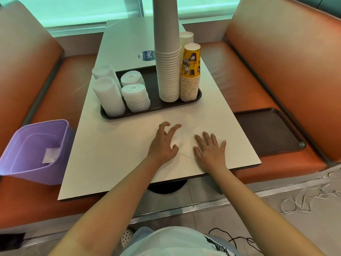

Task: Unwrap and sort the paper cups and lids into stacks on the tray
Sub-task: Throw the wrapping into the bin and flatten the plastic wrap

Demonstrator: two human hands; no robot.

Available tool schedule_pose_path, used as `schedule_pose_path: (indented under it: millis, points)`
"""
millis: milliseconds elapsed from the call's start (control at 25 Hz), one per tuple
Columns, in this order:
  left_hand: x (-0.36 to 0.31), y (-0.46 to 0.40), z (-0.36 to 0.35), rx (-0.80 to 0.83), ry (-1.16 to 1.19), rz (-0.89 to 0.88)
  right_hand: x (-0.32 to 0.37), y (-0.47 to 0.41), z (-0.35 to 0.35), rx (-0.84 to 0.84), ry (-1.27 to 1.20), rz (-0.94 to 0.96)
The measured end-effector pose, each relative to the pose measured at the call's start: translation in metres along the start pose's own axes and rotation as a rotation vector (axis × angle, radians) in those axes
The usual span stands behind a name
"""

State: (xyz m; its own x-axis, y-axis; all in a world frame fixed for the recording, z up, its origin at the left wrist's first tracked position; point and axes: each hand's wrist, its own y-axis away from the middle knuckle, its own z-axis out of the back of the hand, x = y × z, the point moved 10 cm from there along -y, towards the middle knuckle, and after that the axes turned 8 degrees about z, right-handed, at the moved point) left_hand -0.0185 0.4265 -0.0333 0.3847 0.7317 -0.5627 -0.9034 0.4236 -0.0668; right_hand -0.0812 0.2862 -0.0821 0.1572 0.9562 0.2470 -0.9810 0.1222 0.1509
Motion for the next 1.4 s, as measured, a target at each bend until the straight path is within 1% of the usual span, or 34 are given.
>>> schedule_pose_path:
  millis: [40, 80, 120, 160, 200, 240, 280, 320, 360, 400, 440, 480, 520, 560, 600, 640, 760, 920, 1000, 1080, 1160, 1240, 1280, 1320, 1400]
  points:
    - [-0.019, 0.004, 0.003, -0.057, -0.11, -0.162, -0.001, 0.0, -0.003, 0.013, -0.005, -0.006]
    - [-0.032, 0.007, -0.003, -0.044, -0.213, -0.276, -0.001, 0.001, -0.004, 0.016, -0.011, -0.012]
    - [-0.035, 0.01, -0.016, 0.055, -0.301, -0.299, 0.0, 0.001, -0.004, 0.024, -0.015, -0.016]
    - [-0.028, 0.01, -0.03, 0.164, -0.379, -0.248, 0.0, 0.002, -0.004, 0.032, -0.016, -0.013]
    - [-0.014, 0.008, -0.037, 0.238, -0.424, -0.158, 0.0, 0.001, -0.003, 0.034, -0.018, -0.005]
    - [-0.001, 0.005, -0.04, 0.284, -0.416, -0.077, -0.001, 0.0, 0.002, 0.023, -0.029, 0.005]
    - [0.005, 0.005, -0.039, 0.293, -0.395, -0.041, -0.005, -0.001, 0.008, -0.001, -0.047, 0.013]
    - [0.003, 0.005, -0.032, 0.24, -0.374, -0.068, -0.009, -0.004, 0.015, -0.027, -0.066, 0.015]
    - [-0.009, 0.007, -0.021, 0.138, -0.343, -0.162, -0.014, -0.005, 0.021, -0.044, -0.075, 0.015]
    - [-0.024, 0.011, -0.015, 0.075, -0.323, -0.273, -0.017, -0.006, 0.024, -0.054, -0.07, 0.018]
    - [-0.034, 0.016, -0.015, 0.051, -0.307, -0.368, -0.019, -0.006, 0.026, -0.058, -0.059, 0.02]
    - [-0.043, 0.019, -0.022, 0.105, -0.32, -0.414, -0.019, -0.005, 0.026, -0.062, -0.047, 0.015]
    - [-0.048, 0.024, -0.033, 0.202, -0.349, -0.399, -0.019, -0.003, 0.026, -0.072, -0.03, 0.003]
    - [-0.046, 0.028, -0.045, 0.285, -0.368, -0.349, -0.02, -0.002, 0.026, -0.084, -0.011, -0.011]
    - [-0.043, 0.029, -0.051, 0.321, -0.386, -0.291, -0.02, 0.0, 0.027, -0.09, 0.009, -0.021]
    - [-0.041, 0.03, -0.053, 0.326, -0.4, -0.268, -0.021, 0.001, 0.027, -0.091, 0.021, -0.028]
    - [-0.039, 0.037, -0.054, 0.305, -0.41, -0.278, -0.024, 0.002, 0.026, -0.08, 0.017, -0.021]
    - [-0.03, 0.044, -0.046, 0.298, -0.289, -0.294, -0.025, 0.005, 0.033, -0.167, -0.128, 0.06]
    - [-0.02, 0.041, -0.037, 0.271, -0.189, -0.283, -0.02, 0.007, 0.032, -0.157, -0.138, 0.155]
    - [-0.012, 0.037, -0.027, 0.223, -0.154, -0.289, -0.014, 0.01, 0.029, -0.167, -0.121, 0.231]
    - [-0.015, 0.036, -0.019, 0.143, -0.157, -0.367, -0.014, 0.011, 0.029, -0.211, -0.147, 0.231]
    - [-0.019, 0.038, -0.015, 0.071, -0.131, -0.439, -0.013, 0.01, 0.027, -0.189, -0.2, 0.229]
    - [-0.018, 0.038, -0.015, 0.072, -0.086, -0.425, -0.012, 0.01, 0.027, -0.166, -0.226, 0.25]
    - [-0.014, 0.036, -0.017, 0.098, -0.017, -0.366, -0.011, 0.01, 0.026, -0.139, -0.251, 0.277]
    - [0.007, 0.028, -0.021, 0.188, 0.22, -0.105, -0.011, 0.012, 0.026, -0.087, -0.263, 0.331]
